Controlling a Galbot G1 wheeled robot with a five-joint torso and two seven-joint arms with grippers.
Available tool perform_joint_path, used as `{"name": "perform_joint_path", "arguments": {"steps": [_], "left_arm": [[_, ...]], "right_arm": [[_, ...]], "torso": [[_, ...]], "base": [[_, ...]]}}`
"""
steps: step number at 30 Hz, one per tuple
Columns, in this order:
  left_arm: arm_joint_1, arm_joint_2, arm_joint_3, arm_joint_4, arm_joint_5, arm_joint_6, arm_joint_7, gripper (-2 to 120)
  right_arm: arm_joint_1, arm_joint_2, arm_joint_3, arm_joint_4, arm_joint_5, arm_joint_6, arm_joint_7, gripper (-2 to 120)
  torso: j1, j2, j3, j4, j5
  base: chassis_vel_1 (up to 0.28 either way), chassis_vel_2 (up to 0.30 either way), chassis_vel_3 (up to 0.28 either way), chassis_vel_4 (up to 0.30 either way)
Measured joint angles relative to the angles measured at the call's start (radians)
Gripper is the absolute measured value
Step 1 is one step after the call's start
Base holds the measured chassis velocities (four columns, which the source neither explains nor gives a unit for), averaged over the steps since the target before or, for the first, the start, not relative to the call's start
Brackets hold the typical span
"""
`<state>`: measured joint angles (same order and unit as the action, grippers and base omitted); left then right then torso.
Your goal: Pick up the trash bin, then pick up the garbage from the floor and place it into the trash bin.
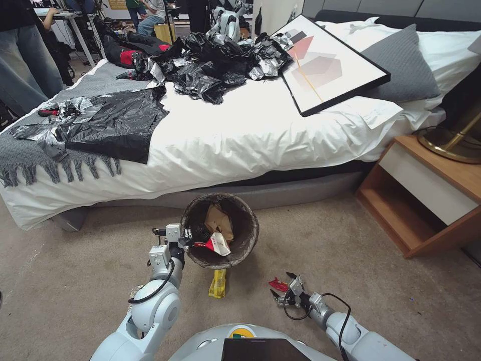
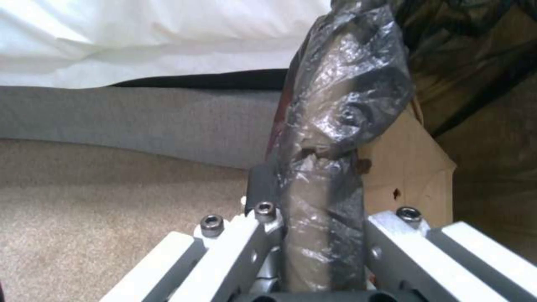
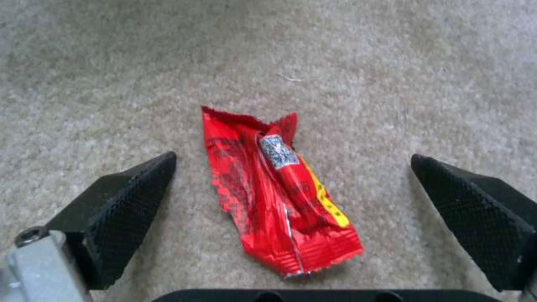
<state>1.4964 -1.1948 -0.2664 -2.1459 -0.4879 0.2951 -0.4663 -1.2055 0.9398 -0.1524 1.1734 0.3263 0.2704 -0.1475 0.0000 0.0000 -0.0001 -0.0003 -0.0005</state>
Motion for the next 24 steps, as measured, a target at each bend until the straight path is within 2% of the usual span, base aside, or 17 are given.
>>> {"name": "perform_joint_path", "arguments": {"steps": [11, 14, 15, 22, 24], "left_arm": [[-0.004, 0.005, -0.001, 0.000, -0.004, 0.000, -0.001, 3], [-0.007, 0.005, -0.001, 0.000, -0.006, 0.001, -0.002, 3], [-0.007, 0.005, -0.001, 0.000, -0.006, 0.001, -0.002, 3], [-0.012, 0.006, 0.000, 0.001, -0.009, 0.003, -0.004, 3], [-0.013, 0.006, 0.000, 0.001, -0.010, 0.003, -0.004, 3]], "right_arm": [[-0.011, 0.013, -0.001, 0.006, -0.016, 0.003, 0.000, 72], [-0.021, 0.012, 0.000, 0.025, -0.016, 0.001, 0.000, 57], [-0.021, 0.012, 0.000, 0.025, -0.016, 0.001, 0.000, 57], [-0.051, -0.004, 0.000, 0.081, 0.018, -0.024, 0.011, 30], [-0.054, -0.005, 0.000, 0.085, 0.019, -0.024, 0.011, 27]], "torso": [[0.000, 0.000, 0.000, 0.0000, 0.0002], [0.000, 0.000, 0.000, 0.0006, 0.0006], [0.000, 0.000, 0.000, 0.0006, 0.0006], [0.000, 0.000, 0.000, 0.0004, 0.0011], [0.000, 0.000, 0.000, 0.0003, 0.0011]], "base": [[0.000, 0.000, 0.000, 0.000], [0.000, 0.000, 0.000, 0.000], [0.000, 0.000, 0.000, 0.000], [0.000, 0.000, 0.000, 0.000], [0.000, 0.000, 0.000, 0.000]]}}
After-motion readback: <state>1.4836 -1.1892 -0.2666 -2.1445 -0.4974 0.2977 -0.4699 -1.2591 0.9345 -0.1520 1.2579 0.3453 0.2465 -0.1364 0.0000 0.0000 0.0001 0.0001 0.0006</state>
